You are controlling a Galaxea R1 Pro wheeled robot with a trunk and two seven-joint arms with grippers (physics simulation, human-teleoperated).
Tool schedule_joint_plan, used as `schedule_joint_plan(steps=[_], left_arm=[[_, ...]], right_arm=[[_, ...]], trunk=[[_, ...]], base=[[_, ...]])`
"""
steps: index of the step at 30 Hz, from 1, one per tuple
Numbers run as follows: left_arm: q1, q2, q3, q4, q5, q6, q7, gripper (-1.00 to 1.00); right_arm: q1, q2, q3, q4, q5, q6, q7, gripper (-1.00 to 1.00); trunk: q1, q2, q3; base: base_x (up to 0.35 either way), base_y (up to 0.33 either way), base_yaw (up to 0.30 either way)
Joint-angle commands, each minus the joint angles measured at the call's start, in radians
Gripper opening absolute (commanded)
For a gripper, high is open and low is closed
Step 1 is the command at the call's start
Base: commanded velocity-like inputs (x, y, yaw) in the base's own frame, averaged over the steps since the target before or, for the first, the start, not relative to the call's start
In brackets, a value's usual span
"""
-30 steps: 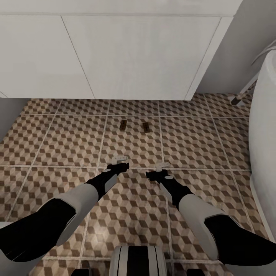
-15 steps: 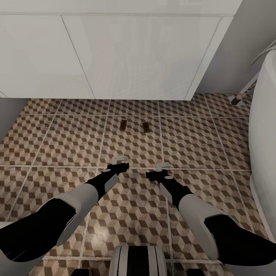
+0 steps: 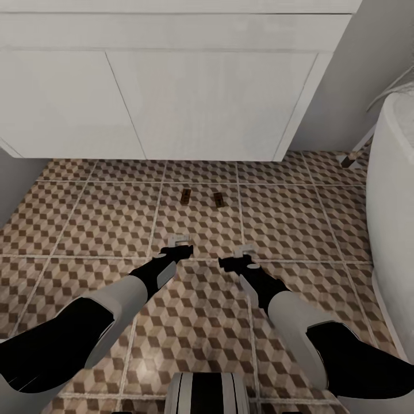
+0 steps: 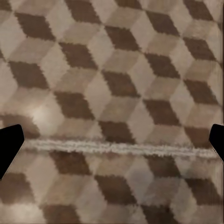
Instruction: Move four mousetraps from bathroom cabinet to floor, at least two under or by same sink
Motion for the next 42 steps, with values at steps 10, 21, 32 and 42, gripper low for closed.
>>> schedule_joint_plan(steps=[10, 21, 32, 42], left_arm=[[0.0, 0.001, -0.004, 0.018, 0.008, 0.106, 0.015, 1.0], [0.002, 0.002, -0.001, 0.024, 0.014, 0.222, 0.012, 1.0], [0.007, 0.003, 0.003, 0.025, 0.038, 0.246, 0.006, 1.0], [0.007, 0.006, 0.056, 0.025, 0.041, 0.346, 0.009, 1.0]], right_arm=[[0.0, 0.0, 0.003, 0.004, 0.001, 0.013, -0.004, 1.0], [0.002, 0.0, 0.003, 0.008, 0.002, 0.07, -0.005, 1.0], [0.008, 0.0, 0.001, 0.011, 0.002, 0.082, -0.007, 1.0], [0.009, 0.0, 0.0, 0.018, 0.001, 0.155, -0.007, 1.0]], trunk=[[-0.005, 0.002, 0.038], [-0.01, 0.005, 0.081], [-0.014, 0.007, 0.123], [-0.019, 0.01, 0.162]], base=[[0.0, 0.0, 0.0], [0.0, 0.0, 0.0], [0.0, 0.0, 0.0], [0.0, 0.0, 0.0]])
